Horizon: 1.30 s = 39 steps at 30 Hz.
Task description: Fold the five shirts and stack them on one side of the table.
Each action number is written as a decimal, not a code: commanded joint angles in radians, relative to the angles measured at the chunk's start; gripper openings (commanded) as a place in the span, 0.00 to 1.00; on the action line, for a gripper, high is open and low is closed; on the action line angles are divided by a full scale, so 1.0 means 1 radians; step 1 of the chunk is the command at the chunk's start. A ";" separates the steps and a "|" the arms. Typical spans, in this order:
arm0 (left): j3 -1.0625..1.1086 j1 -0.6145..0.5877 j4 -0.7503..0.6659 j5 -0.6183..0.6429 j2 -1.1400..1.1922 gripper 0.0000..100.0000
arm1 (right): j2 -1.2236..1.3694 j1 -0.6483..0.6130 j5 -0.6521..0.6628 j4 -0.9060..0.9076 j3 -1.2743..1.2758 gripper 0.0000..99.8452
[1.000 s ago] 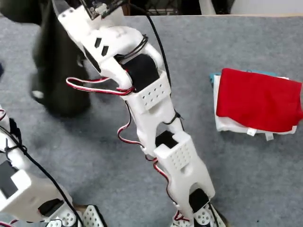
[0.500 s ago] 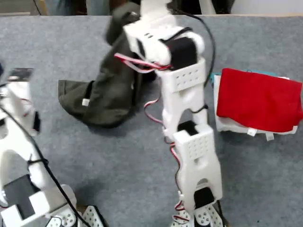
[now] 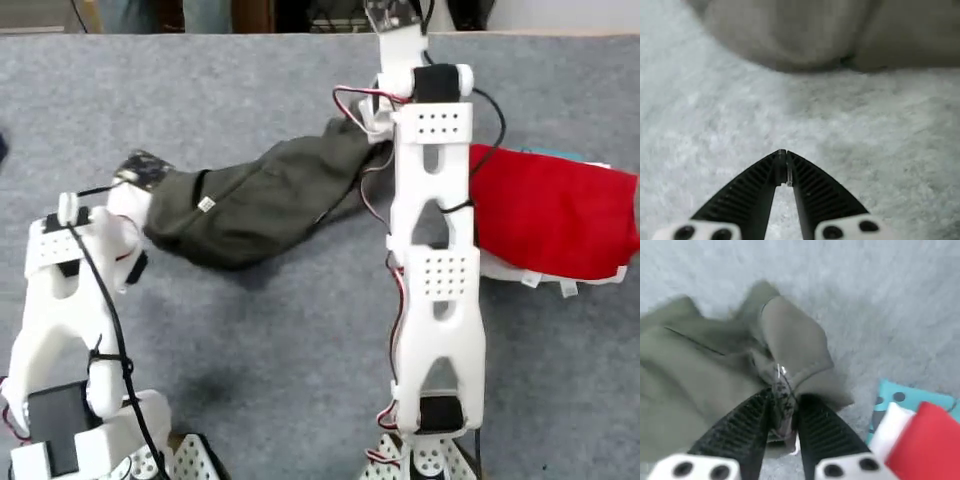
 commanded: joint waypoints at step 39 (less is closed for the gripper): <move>-0.038 0.404 -0.037 0.529 -0.037 0.03 | 0.170 0.097 0.117 -0.048 -0.236 0.01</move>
